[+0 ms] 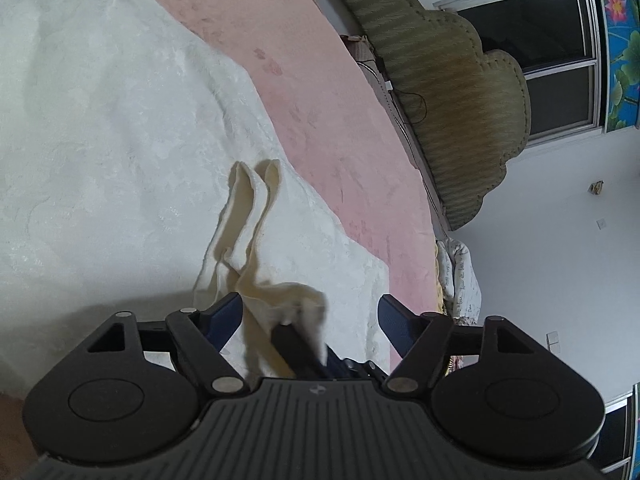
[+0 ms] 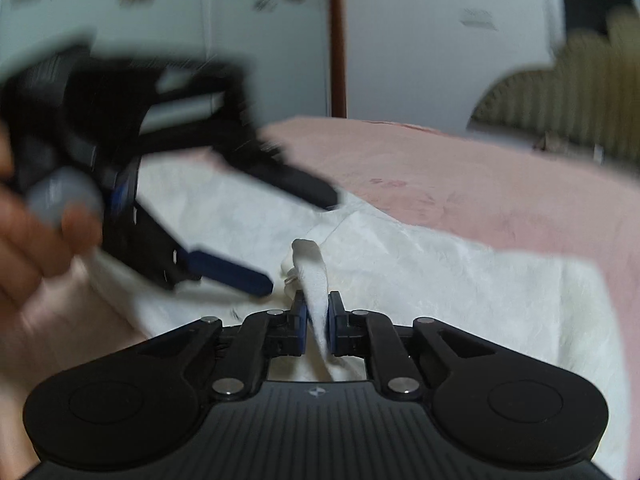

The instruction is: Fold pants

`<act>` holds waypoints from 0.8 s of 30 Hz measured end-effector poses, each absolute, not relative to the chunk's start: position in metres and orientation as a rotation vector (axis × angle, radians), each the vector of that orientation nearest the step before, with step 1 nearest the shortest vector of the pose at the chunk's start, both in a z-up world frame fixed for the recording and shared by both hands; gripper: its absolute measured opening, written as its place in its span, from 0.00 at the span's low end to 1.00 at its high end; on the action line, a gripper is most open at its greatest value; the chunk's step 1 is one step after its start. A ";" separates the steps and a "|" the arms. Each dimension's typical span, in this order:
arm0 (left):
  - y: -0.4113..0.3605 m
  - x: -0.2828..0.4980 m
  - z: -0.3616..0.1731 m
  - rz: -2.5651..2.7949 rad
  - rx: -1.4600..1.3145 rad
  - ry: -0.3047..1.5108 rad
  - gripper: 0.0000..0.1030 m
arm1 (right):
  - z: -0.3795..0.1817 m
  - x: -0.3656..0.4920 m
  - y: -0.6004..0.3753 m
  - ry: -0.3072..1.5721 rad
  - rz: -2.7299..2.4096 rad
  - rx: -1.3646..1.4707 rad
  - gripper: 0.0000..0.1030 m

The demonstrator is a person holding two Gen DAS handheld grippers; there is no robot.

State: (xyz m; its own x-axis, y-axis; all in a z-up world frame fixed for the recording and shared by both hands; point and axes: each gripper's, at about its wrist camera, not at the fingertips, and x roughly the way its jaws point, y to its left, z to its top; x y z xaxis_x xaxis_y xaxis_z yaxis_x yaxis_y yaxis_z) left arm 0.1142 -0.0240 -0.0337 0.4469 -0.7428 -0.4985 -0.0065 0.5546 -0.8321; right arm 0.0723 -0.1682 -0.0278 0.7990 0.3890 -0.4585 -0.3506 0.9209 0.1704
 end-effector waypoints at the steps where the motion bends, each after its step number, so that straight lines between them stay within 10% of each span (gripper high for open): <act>1: -0.024 0.116 -0.036 -0.538 -0.901 1.026 0.73 | -0.027 0.071 -0.177 0.505 0.408 0.142 0.10; 6: -0.033 0.126 -0.049 -0.547 -0.975 1.080 0.72 | -0.018 0.060 -0.192 0.460 0.428 0.201 0.10; 11: -0.036 0.130 -0.065 -0.512 -1.009 1.127 0.18 | -0.018 0.051 -0.174 0.479 0.473 0.077 0.11; 24: -0.044 0.103 -0.029 -0.505 -0.671 0.977 0.14 | -0.032 0.058 -0.201 0.540 0.421 0.258 0.12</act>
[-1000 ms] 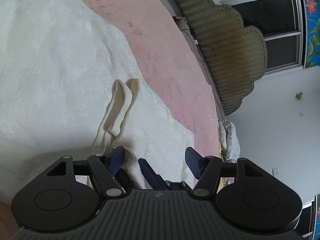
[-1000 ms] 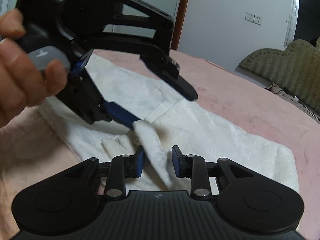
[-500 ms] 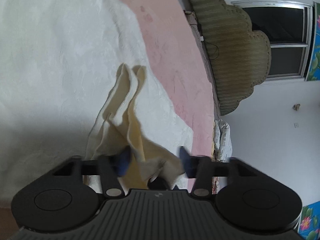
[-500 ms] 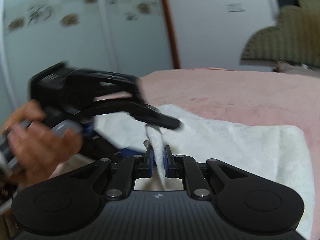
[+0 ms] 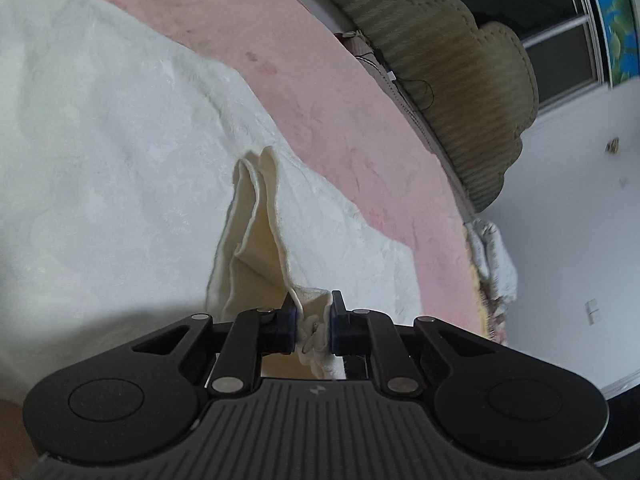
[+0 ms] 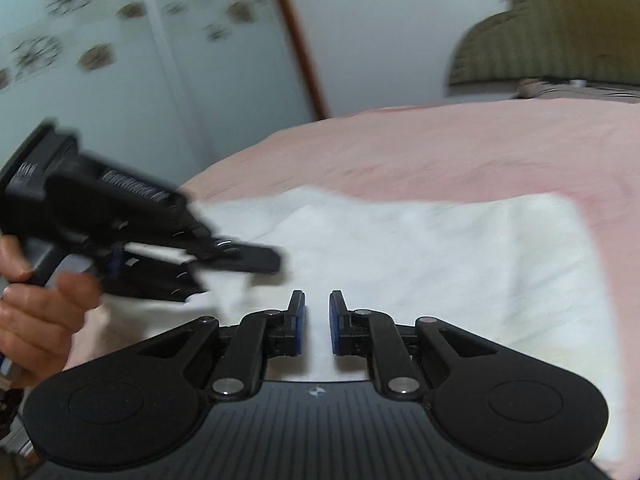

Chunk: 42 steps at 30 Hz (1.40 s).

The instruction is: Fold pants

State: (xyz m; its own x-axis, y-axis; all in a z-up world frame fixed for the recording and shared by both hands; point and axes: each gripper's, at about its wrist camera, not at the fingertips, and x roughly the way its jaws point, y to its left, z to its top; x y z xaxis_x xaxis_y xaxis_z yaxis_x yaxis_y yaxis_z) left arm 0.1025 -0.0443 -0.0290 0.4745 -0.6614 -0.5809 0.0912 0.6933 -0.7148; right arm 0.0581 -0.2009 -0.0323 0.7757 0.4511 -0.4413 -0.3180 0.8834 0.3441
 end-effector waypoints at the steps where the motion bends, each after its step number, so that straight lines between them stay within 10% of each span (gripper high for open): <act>1: -0.045 0.101 -0.030 -0.496 -0.650 0.980 0.14 | -0.032 0.058 -0.193 0.542 0.437 0.237 0.12; 42: -0.030 0.036 -0.007 -0.264 -0.114 0.747 0.45 | -0.030 0.047 -0.154 0.529 0.384 0.128 0.17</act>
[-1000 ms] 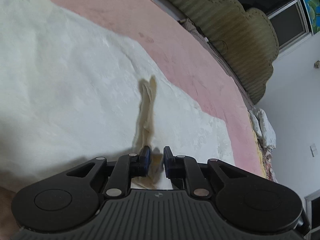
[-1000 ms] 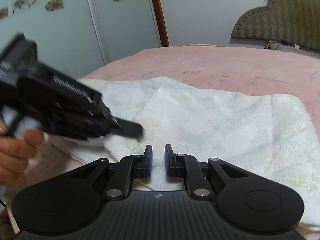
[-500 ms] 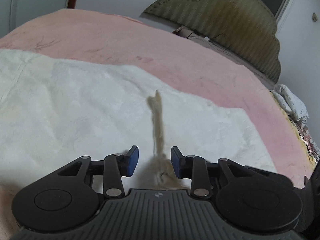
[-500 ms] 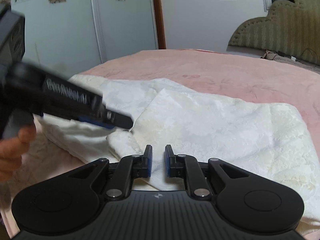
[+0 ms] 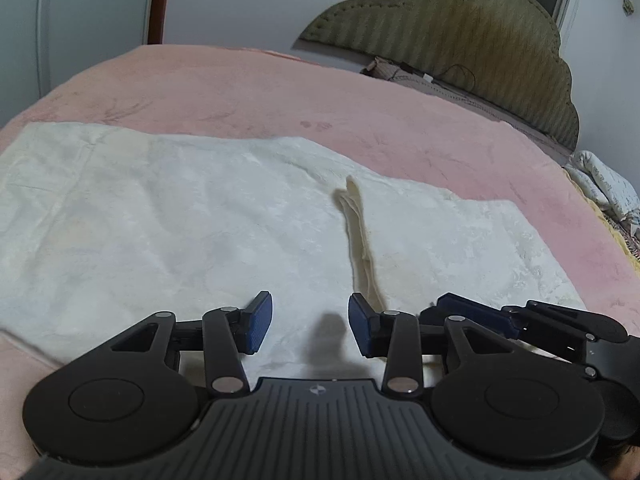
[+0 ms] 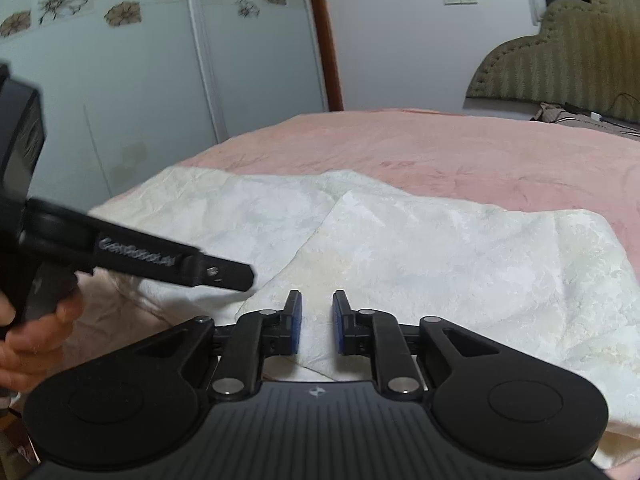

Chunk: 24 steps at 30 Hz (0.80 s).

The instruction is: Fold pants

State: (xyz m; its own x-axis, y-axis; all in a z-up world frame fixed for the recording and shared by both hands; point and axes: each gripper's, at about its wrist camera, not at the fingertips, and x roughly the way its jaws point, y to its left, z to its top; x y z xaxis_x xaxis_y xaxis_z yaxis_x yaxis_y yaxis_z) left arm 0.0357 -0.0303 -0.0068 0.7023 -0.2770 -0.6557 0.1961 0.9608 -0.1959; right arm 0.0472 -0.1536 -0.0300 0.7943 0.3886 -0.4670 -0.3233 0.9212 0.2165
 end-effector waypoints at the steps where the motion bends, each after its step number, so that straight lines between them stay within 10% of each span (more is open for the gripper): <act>1: -0.026 0.033 -0.005 -0.252 -0.112 0.733 0.46 | -0.029 0.047 -0.153 0.527 0.388 0.131 0.17; 24: 0.056 -0.013 -0.009 -0.039 -0.019 0.588 0.59 | -0.030 0.054 -0.123 0.540 0.413 0.031 0.39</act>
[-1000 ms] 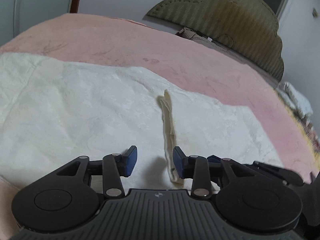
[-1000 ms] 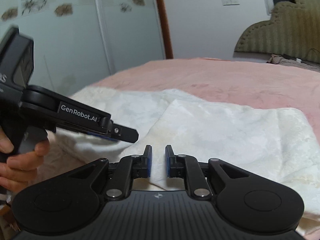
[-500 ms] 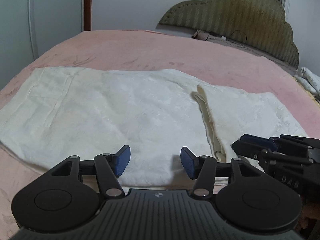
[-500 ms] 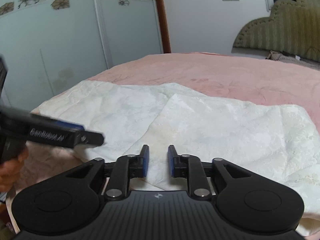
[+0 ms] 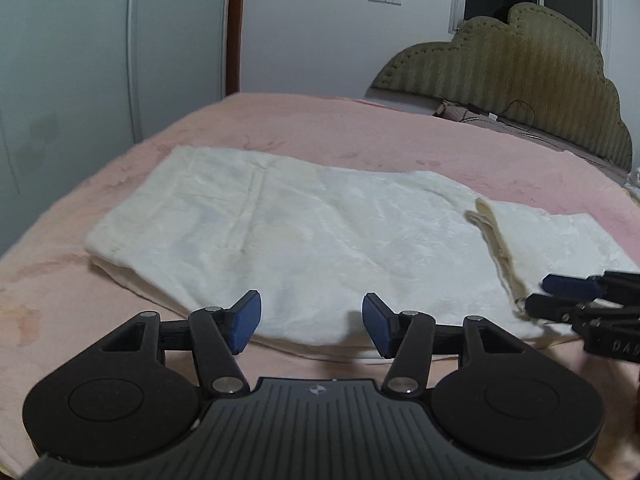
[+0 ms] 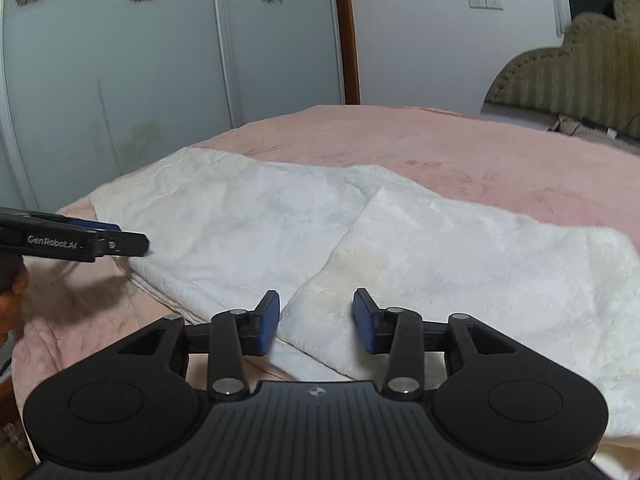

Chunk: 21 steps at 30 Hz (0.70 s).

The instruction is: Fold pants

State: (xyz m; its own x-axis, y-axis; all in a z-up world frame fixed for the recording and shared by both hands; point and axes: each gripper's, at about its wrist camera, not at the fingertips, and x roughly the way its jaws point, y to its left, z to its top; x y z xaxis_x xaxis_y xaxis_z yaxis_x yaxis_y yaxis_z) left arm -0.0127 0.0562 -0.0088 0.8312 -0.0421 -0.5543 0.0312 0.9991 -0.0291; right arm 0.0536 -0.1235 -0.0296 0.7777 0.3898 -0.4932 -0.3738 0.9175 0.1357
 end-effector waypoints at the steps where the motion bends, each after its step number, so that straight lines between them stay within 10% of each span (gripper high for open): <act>1: 0.059 -0.016 -0.008 -0.030 -0.019 0.577 0.59 | -0.028 0.052 -0.122 0.526 0.410 0.024 0.39; 9: 0.105 -0.013 -0.007 0.062 -0.168 0.596 0.59 | -0.017 0.047 -0.086 0.482 0.538 -0.040 0.40; 14: 0.107 -0.013 -0.011 0.080 -0.164 0.616 0.63 | -0.026 0.051 -0.070 0.518 0.552 -0.088 0.66; 21: 0.104 -0.014 -0.011 0.101 -0.138 0.615 0.68 | -0.031 0.054 -0.065 0.551 0.553 -0.098 0.68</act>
